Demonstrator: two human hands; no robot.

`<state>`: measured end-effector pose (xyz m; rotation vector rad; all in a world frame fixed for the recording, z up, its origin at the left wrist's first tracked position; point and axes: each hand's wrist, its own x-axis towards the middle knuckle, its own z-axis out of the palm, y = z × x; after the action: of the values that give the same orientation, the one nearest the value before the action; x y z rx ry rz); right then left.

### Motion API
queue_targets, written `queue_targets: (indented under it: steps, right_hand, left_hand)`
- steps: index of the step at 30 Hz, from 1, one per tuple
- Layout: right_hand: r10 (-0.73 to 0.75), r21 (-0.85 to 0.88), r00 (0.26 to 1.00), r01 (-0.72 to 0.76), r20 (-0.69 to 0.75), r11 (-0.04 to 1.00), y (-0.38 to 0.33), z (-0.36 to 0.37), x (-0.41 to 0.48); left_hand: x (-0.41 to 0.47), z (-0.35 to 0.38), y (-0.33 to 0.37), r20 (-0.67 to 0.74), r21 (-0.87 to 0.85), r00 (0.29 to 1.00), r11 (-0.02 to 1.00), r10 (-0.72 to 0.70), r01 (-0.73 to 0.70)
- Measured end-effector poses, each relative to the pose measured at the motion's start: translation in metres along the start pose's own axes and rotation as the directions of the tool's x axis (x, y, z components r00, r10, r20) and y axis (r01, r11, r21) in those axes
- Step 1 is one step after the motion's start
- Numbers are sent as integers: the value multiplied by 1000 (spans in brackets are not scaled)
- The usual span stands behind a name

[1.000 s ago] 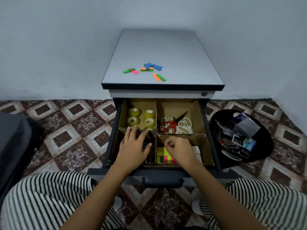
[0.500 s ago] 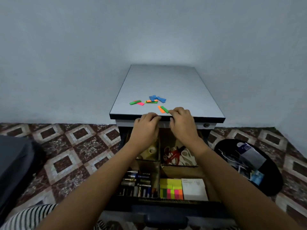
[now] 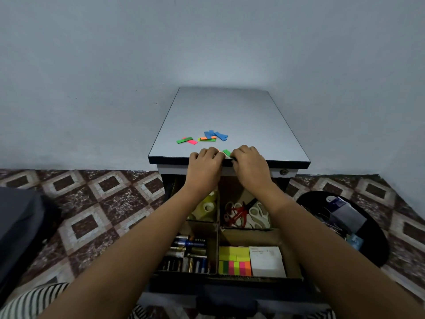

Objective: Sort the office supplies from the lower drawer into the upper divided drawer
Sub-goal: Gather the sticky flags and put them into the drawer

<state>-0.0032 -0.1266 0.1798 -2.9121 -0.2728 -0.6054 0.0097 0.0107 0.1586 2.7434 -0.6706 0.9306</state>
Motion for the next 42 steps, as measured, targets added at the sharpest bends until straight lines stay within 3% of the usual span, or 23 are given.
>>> queue_targets:
  steps: [3, 7, 11, 14, 16, 19, 23, 29, 33, 38, 42]
  right_hand:
    - [7, 63, 999, -4, -42, 998, 1, -2, -1]
    - [144, 317, 983, -101, -113, 943, 1, -11, -11]
    - [318, 636, 948, -254, 15, 729, 2, -23, -38]
    - [349, 772, 917, -363, 195, 521, 6, -26, -66]
    - [332, 792, 908, -395, 257, 467, 7, -22, -88]
    - [318, 767, 886, -456, 339, 452, 7, -12, -120]
    - [344, 699, 819, -572, 460, 429, 9, 8, -153]
    - [334, 557, 770, -628, 543, 543, 12, 26, -170]
    - [320, 467, 742, -636, 589, 614, 12, 30, -163]
    - [333, 383, 692, -664, 640, 643, 8, 41, -156]
    - [289, 374, 697, -633, 656, 678, -3, 49, -151]
  left_hand:
    - [2, -2, 0, -61, -79, 998, 997, 13, -18]
    - [-5, -14, 6, -62, -317, 996, 947, -69, 46]
    - [-29, -34, 17, 156, -625, 938, 705, -309, 336]
    - [-57, -37, 24, 332, -705, 832, 470, -444, 532]
    - [-79, -36, 29, 463, -694, 753, 337, -468, 636]
    - [-107, -38, 38, 582, -657, 664, 211, -469, 724]
    - [-131, -38, 46, 647, -600, 593, 159, -479, 784]
    - [-143, -36, 49, 634, -589, 576, 161, -515, 792]
    - [-144, -36, 49, 656, -597, 562, 110, -504, 795]
    - [-144, -36, 49, 660, -606, 554, 76, -508, 792]
    - [-143, -35, 50, 655, -615, 548, 55, -521, 787]
